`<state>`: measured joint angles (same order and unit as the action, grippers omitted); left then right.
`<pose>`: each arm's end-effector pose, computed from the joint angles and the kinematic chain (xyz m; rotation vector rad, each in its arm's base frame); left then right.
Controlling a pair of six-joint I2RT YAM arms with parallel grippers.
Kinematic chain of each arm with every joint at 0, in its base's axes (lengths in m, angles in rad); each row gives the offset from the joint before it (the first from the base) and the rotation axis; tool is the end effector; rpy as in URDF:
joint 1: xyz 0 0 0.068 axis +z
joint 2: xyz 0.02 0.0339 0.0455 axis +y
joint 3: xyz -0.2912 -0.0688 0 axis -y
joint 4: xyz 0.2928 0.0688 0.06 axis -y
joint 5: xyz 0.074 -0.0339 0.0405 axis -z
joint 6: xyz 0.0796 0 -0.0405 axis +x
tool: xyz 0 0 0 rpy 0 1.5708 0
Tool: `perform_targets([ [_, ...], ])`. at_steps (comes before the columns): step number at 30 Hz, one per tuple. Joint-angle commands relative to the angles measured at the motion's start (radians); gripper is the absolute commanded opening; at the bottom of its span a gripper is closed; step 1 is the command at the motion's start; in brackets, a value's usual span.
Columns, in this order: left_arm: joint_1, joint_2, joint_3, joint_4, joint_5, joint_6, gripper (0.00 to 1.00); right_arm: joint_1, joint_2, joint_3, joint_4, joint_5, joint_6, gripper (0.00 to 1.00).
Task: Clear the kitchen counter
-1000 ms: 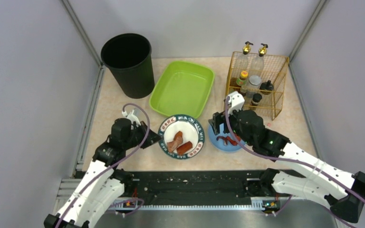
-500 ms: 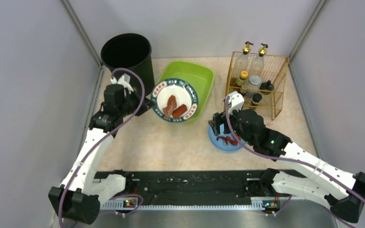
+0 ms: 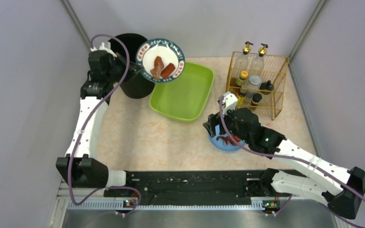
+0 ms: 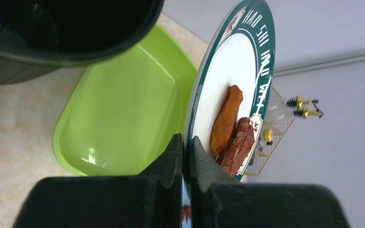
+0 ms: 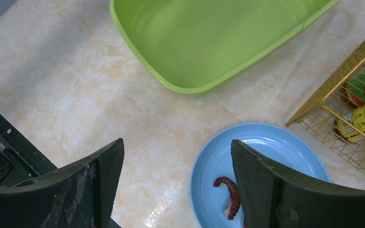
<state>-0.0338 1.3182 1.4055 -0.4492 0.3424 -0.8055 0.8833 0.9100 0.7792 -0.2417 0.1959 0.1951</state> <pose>0.3719 -0.0393 0.4280 -0.5316 1.9437 -0.8790 0.1903 0.2074 0.3094 -0.5395 1.8970 0.5240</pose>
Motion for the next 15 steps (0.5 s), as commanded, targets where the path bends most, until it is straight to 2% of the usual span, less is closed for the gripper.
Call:
perform_targets([
  [1,0.066,0.052,0.154,0.123,0.013,-0.092,0.0,0.011,0.014,-0.003,0.07,-0.04,0.015,0.81],
  [7,0.127,0.134,0.266,0.151,-0.043,-0.132,0.0,0.011,0.03,-0.012,0.093,-0.068,0.014,0.81],
  [15,0.196,0.245,0.424,0.099,-0.155,-0.107,0.0,0.01,0.042,-0.024,0.114,-0.087,0.012,0.81],
])
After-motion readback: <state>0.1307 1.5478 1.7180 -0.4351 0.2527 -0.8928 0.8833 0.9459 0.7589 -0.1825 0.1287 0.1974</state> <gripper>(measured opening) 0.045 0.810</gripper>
